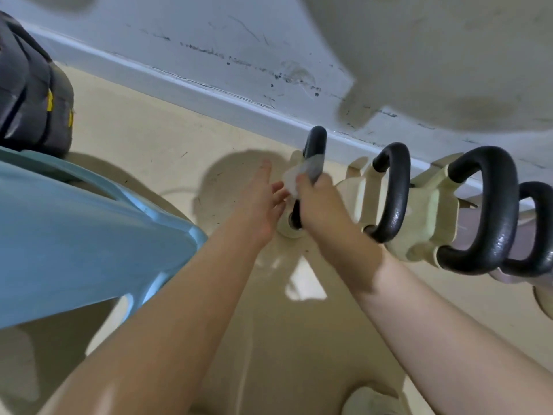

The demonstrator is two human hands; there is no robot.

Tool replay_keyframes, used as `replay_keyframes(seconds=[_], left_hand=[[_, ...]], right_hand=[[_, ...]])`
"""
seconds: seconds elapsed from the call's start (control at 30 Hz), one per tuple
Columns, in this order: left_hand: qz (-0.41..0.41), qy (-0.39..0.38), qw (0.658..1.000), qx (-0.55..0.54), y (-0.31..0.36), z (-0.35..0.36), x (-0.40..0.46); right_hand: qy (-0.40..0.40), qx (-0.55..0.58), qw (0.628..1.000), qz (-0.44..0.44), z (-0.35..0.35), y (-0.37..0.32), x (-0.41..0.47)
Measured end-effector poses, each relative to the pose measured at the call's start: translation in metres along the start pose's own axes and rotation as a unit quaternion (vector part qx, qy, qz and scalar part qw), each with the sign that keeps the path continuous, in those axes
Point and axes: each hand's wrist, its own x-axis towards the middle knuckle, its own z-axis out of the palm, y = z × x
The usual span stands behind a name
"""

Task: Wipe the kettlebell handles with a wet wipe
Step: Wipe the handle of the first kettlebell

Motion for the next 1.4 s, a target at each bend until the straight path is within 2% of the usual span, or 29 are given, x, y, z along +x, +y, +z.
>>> replay_keyframes(seconds=[0.07, 0.23, 0.33, 0.47, 0.53, 0.6, 0.7, 0.8, 0.9, 1.0, 1.03, 1.1, 1.17, 1.27, 1.33, 1.37, 1.4], left_hand=[[-0.018, -0.011, 0.999, -0.038, 0.000, -0.004, -0.001], [-0.013, -0.056, 0.998, 0.030, -0.004, 0.000, -0.007], [-0.008, -0.053, 0.998, 0.046, -0.003, -0.004, -0.011], [0.010, -0.022, 0.992, 0.123, -0.004, -0.010, -0.013], [0.025, -0.032, 0.987, 0.153, -0.006, -0.011, -0.015], [0.023, -0.049, 0.985, 0.163, -0.007, -0.011, -0.020], [0.009, -0.069, 0.980, 0.186, -0.012, -0.010, -0.026], [0.016, -0.066, 0.979, 0.194, -0.013, -0.007, -0.024], [0.022, -0.049, 0.982, 0.183, -0.013, -0.004, -0.024], [0.018, -0.033, 0.985, 0.166, -0.020, 0.003, -0.032], [0.023, -0.024, 0.985, 0.170, -0.021, 0.008, -0.035], [0.074, -0.001, 0.969, 0.235, -0.021, 0.014, -0.040], [0.184, -0.002, 0.933, 0.309, -0.023, 0.015, -0.042], [0.372, -0.023, 0.852, 0.367, -0.029, 0.020, -0.054], [0.472, -0.035, 0.788, 0.394, -0.037, 0.034, -0.064], [0.488, -0.041, 0.779, 0.392, -0.041, 0.043, -0.067], [0.465, -0.044, 0.794, 0.388, -0.046, 0.052, -0.068]], right_hand=[[0.024, -0.021, 0.999, -0.012, 0.011, 0.019, -0.025], [0.088, 0.075, 0.993, -0.020, 0.013, 0.015, -0.006], [0.121, 0.010, 0.986, -0.117, 0.023, 0.032, -0.022], [0.087, -0.149, 0.961, -0.215, 0.002, 0.062, -0.020], [0.088, -0.161, 0.961, -0.209, 0.000, 0.063, -0.013], [0.087, -0.121, 0.972, -0.183, 0.016, 0.069, -0.018], [0.100, -0.126, 0.965, -0.208, 0.023, 0.071, -0.024], [0.107, -0.119, 0.968, -0.194, 0.012, 0.064, -0.017], [0.123, -0.054, 0.978, -0.157, 0.029, 0.065, -0.031], [0.111, -0.108, 0.983, -0.096, 0.039, 0.062, -0.035], [0.100, -0.091, 0.985, -0.108, 0.034, 0.057, -0.033], [0.082, -0.075, 0.981, -0.162, 0.014, 0.051, -0.034], [0.112, -0.088, 0.970, -0.197, -0.016, 0.051, -0.047], [0.230, -0.060, 0.944, -0.228, -0.066, 0.054, -0.068], [0.276, -0.012, 0.940, -0.200, -0.088, 0.068, -0.068], [0.269, -0.004, 0.948, -0.170, -0.093, 0.076, -0.068], [0.237, 0.002, 0.962, -0.135, -0.094, 0.082, -0.070]])
